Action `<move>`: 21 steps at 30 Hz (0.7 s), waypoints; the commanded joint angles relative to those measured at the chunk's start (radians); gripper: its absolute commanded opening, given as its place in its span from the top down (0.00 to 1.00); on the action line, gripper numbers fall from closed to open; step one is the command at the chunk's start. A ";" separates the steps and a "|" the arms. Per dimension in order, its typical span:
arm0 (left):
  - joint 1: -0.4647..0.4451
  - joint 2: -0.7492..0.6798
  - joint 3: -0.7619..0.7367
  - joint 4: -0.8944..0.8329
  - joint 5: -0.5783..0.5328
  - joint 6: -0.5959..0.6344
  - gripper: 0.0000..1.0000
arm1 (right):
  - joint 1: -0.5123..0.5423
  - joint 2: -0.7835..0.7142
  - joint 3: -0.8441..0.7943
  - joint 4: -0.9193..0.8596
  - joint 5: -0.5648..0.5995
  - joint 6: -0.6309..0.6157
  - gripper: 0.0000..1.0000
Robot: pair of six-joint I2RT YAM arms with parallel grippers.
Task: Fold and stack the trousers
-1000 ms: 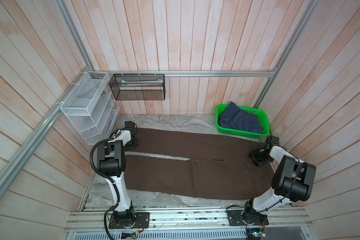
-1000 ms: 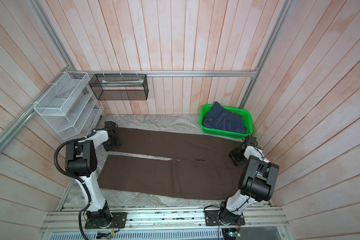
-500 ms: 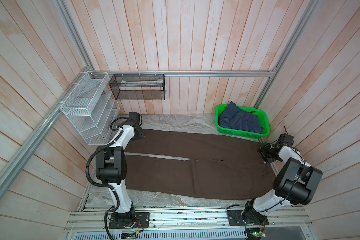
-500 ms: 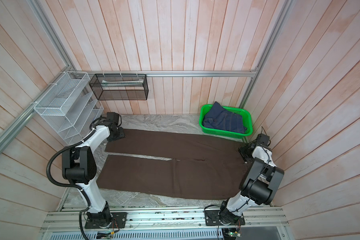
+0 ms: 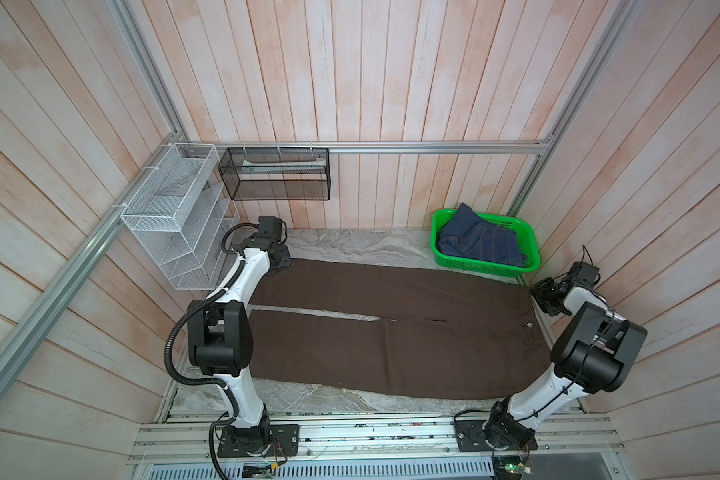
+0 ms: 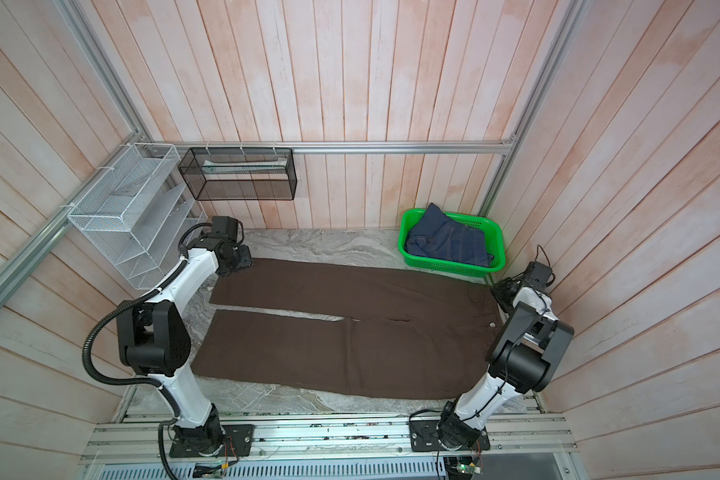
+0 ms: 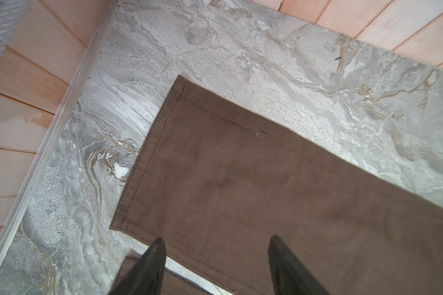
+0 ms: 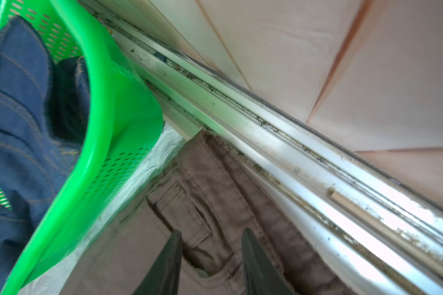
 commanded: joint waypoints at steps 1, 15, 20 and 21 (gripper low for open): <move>0.001 -0.008 0.033 -0.025 -0.010 0.019 0.33 | 0.016 0.042 0.029 0.047 0.058 -0.040 0.60; 0.000 -0.012 0.106 -0.081 -0.005 0.008 0.33 | 0.044 0.184 0.071 0.213 0.129 -0.085 0.61; -0.002 -0.012 0.120 -0.088 -0.013 0.008 0.33 | 0.042 0.241 0.111 0.232 0.103 -0.079 0.61; -0.002 -0.009 0.123 -0.092 -0.014 0.008 0.33 | 0.042 0.254 0.121 0.233 0.092 -0.073 0.61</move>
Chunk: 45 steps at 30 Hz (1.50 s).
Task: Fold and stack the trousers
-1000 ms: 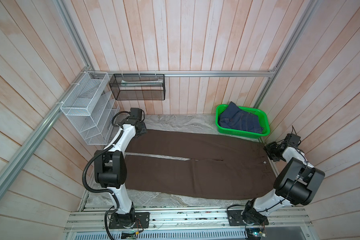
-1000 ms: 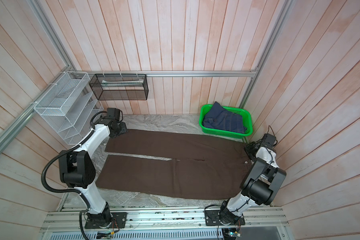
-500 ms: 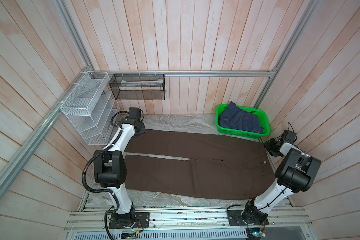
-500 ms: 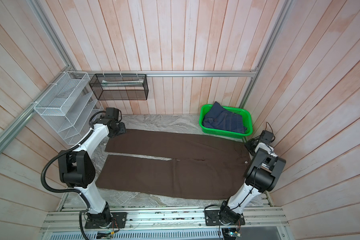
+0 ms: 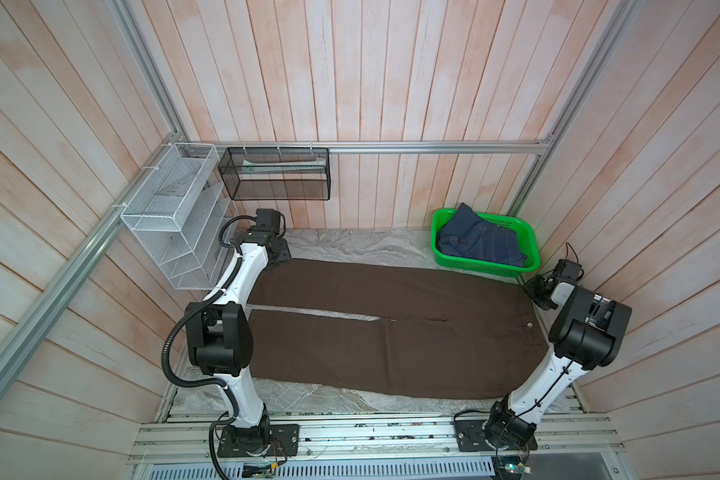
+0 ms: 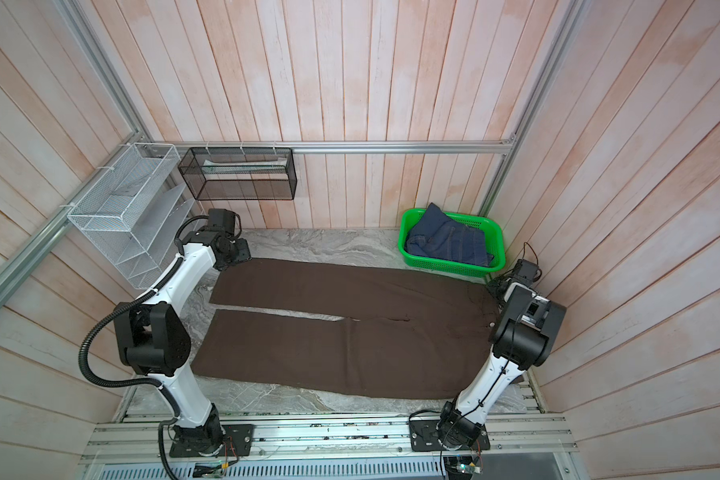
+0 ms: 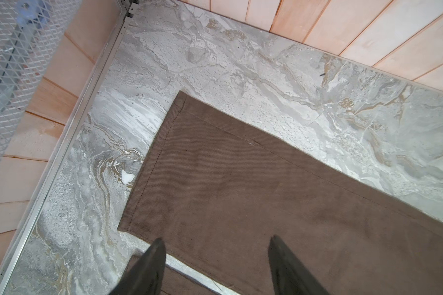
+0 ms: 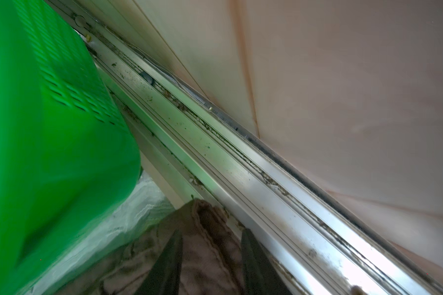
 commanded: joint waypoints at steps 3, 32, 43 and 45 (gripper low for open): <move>-0.003 -0.007 0.044 -0.027 -0.020 0.003 0.33 | -0.002 0.067 0.063 0.043 -0.034 0.015 0.60; 0.004 -0.003 0.052 -0.024 -0.060 0.023 0.33 | 0.005 0.119 0.134 -0.119 -0.096 0.006 0.97; 0.048 -0.032 0.006 0.004 -0.051 0.025 0.33 | 0.015 -0.101 0.048 -0.153 -0.086 0.007 1.00; 0.058 -0.036 -0.008 0.015 -0.041 0.027 0.33 | 0.015 -0.156 0.016 -0.159 -0.085 0.011 1.00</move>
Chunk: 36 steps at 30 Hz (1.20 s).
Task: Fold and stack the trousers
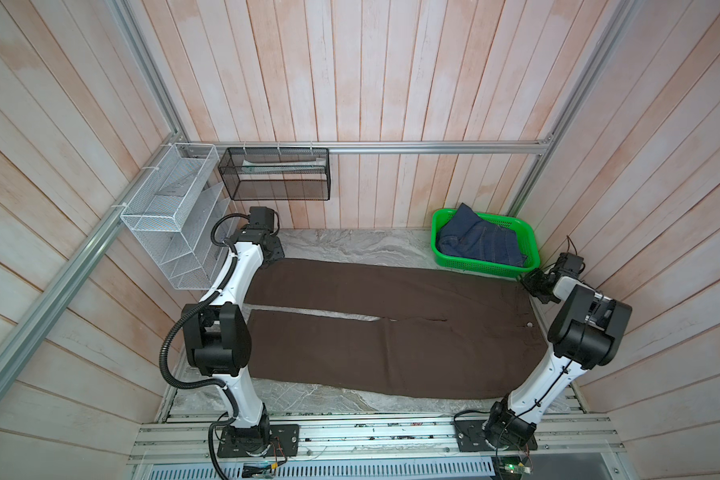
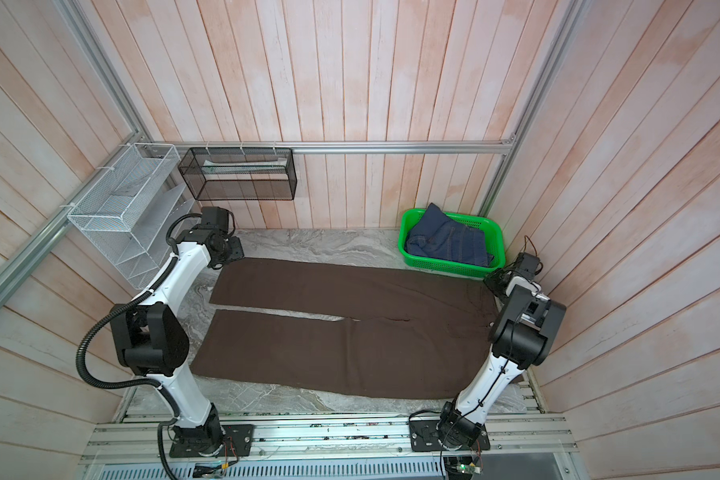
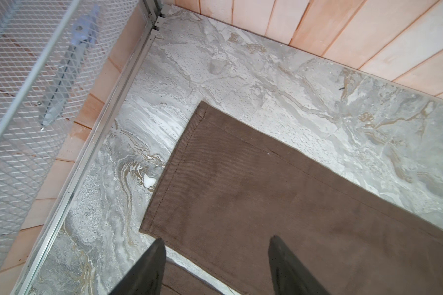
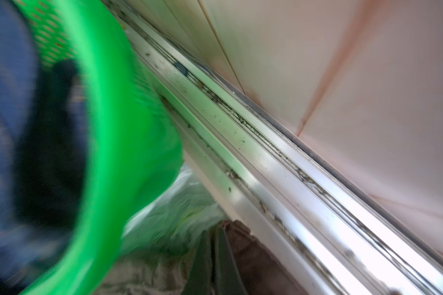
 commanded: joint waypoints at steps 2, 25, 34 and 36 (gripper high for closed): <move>0.023 -0.033 -0.037 0.029 0.009 0.019 0.33 | 0.002 -0.132 -0.064 -0.043 0.019 0.013 1.00; 0.093 0.536 0.558 -0.102 0.022 -0.017 0.26 | 0.044 -0.483 -0.323 -0.078 0.056 0.049 1.00; 0.127 0.716 0.713 -0.155 0.015 -0.012 0.31 | 0.093 -0.511 -0.317 -0.105 0.047 0.039 1.00; 0.137 0.741 0.735 -0.170 0.022 -0.008 0.31 | 0.099 -0.515 -0.314 -0.107 0.046 0.036 1.00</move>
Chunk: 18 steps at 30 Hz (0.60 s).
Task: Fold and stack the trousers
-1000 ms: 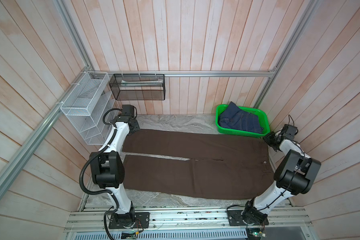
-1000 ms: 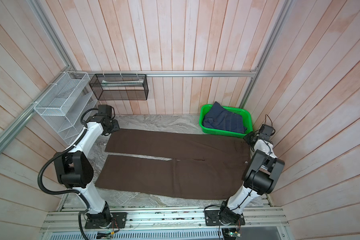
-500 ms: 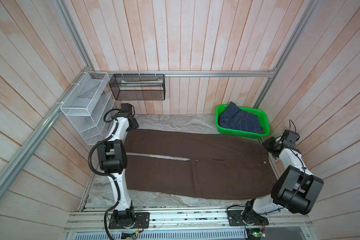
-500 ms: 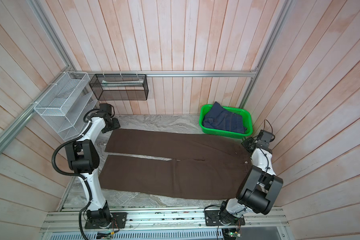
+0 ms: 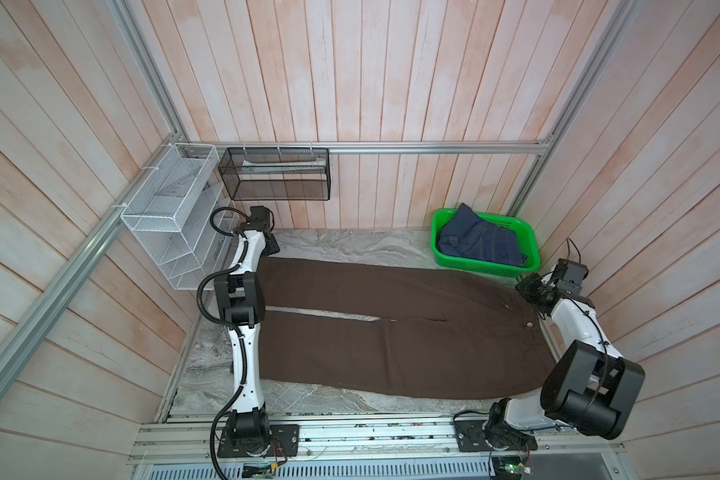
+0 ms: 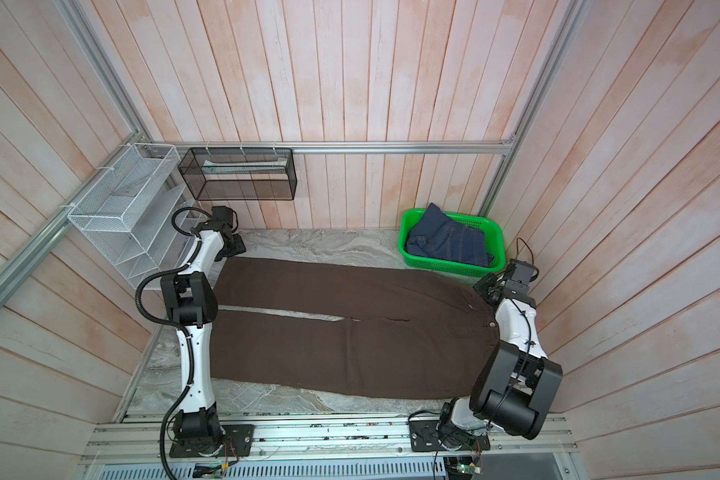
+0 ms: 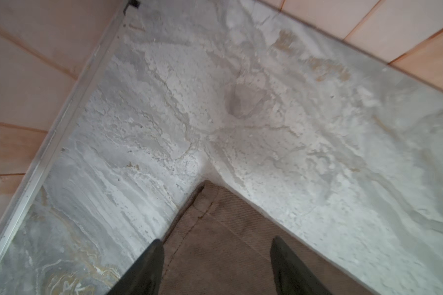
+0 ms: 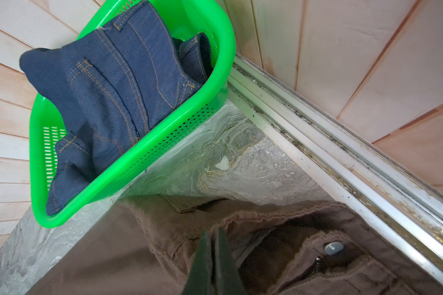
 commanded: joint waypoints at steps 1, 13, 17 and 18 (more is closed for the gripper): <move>0.030 0.056 0.059 -0.062 0.010 0.006 0.31 | 0.014 -0.021 0.000 -0.031 -0.006 -0.002 1.00; 0.050 0.177 0.171 -0.083 0.100 0.015 0.39 | 0.023 -0.024 0.001 -0.038 -0.007 -0.023 1.00; 0.053 0.200 0.190 -0.081 0.101 0.015 0.44 | 0.022 -0.023 0.004 -0.038 -0.007 -0.028 1.00; 0.053 0.204 0.189 -0.081 0.101 0.016 0.46 | 0.023 -0.021 0.002 -0.038 -0.008 -0.028 1.00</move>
